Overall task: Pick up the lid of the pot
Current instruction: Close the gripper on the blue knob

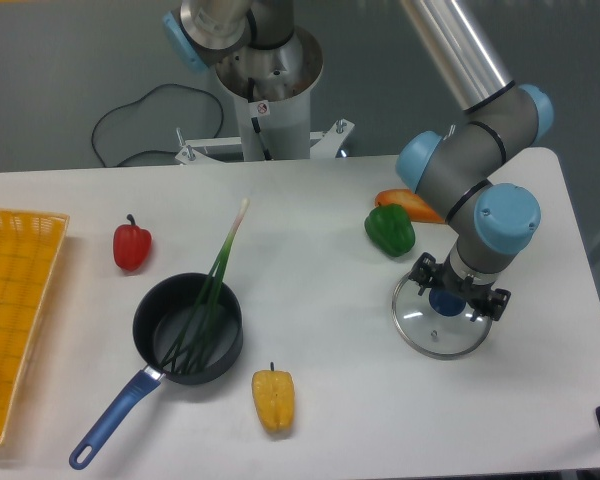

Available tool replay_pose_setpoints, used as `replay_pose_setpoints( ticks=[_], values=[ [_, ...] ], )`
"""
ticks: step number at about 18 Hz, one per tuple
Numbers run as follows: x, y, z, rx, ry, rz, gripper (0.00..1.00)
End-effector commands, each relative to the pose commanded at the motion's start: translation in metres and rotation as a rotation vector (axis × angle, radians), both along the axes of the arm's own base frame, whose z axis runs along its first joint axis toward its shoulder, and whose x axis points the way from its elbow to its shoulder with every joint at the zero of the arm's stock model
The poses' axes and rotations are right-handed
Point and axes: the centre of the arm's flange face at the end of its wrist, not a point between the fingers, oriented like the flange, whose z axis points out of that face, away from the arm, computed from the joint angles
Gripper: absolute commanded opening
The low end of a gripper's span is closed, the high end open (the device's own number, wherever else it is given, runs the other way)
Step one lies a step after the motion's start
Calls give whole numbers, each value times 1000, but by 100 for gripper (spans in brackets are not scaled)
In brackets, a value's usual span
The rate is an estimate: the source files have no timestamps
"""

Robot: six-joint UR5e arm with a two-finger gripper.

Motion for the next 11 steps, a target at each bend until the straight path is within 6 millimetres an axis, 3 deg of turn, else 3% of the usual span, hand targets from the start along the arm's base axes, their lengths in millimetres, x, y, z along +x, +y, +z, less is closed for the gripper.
replay_pose_setpoints(
  ticks=[11],
  values=[
    [5,-1,-4,6,21,-9,100]
  ],
)
